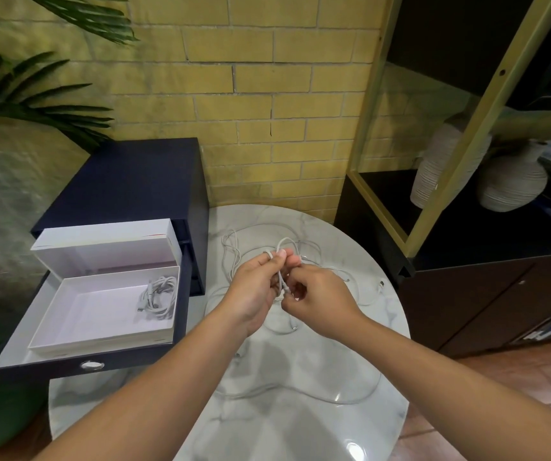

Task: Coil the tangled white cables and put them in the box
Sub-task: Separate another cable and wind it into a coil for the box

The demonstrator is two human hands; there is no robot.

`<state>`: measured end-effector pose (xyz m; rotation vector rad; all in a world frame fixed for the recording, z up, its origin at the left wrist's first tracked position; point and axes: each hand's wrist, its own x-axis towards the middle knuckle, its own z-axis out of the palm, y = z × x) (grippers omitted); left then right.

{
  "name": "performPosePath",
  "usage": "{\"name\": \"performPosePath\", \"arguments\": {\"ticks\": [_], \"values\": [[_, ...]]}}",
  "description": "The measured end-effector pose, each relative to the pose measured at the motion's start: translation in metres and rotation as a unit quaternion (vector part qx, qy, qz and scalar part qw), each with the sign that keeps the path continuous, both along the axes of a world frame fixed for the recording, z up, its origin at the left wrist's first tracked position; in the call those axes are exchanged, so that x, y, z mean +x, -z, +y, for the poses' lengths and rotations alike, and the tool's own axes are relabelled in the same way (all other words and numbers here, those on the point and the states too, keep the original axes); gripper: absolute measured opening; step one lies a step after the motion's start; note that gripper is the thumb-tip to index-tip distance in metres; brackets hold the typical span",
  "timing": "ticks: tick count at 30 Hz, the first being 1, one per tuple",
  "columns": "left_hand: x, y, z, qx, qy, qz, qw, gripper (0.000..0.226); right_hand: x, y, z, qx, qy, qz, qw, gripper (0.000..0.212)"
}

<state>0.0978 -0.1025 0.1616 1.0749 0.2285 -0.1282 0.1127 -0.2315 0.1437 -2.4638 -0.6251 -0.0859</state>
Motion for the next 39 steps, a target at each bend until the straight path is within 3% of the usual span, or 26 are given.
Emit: {"name": "performPosePath", "arguments": {"ticks": [5, 9, 17, 22, 31, 39], "values": [[0.0, 0.0, 0.0, 0.0, 0.0, -0.002, 1.0, 0.018, 0.003, 0.001, -0.002, -0.003, -0.024, 0.02, 0.999, 0.012], [0.001, -0.002, 0.005, 0.017, -0.003, -0.006, 1.0, 0.02, 0.008, -0.004, -0.011, -0.011, -0.058, 0.066, 0.996, 0.024], [0.0, -0.007, 0.003, 0.002, -0.006, -0.007, 1.0, 0.021, 0.007, -0.009, -0.011, 0.096, -0.05, 0.111, 0.988, 0.01], [-0.003, -0.008, 0.0, -0.034, -0.015, 0.01, 0.999, 0.02, 0.002, -0.004, -0.006, 0.071, -0.048, 0.064, 0.994, 0.003], [-0.006, -0.013, -0.006, -0.036, -0.024, 0.023, 0.999, 0.02, -0.006, -0.001, 0.002, 0.002, -0.014, -0.063, 0.998, 0.014], [-0.008, -0.01, 0.004, 0.054, -0.018, 0.012, 0.998, 0.024, 0.005, -0.009, -0.011, 0.008, -0.067, -0.004, 0.998, 0.011]]}}
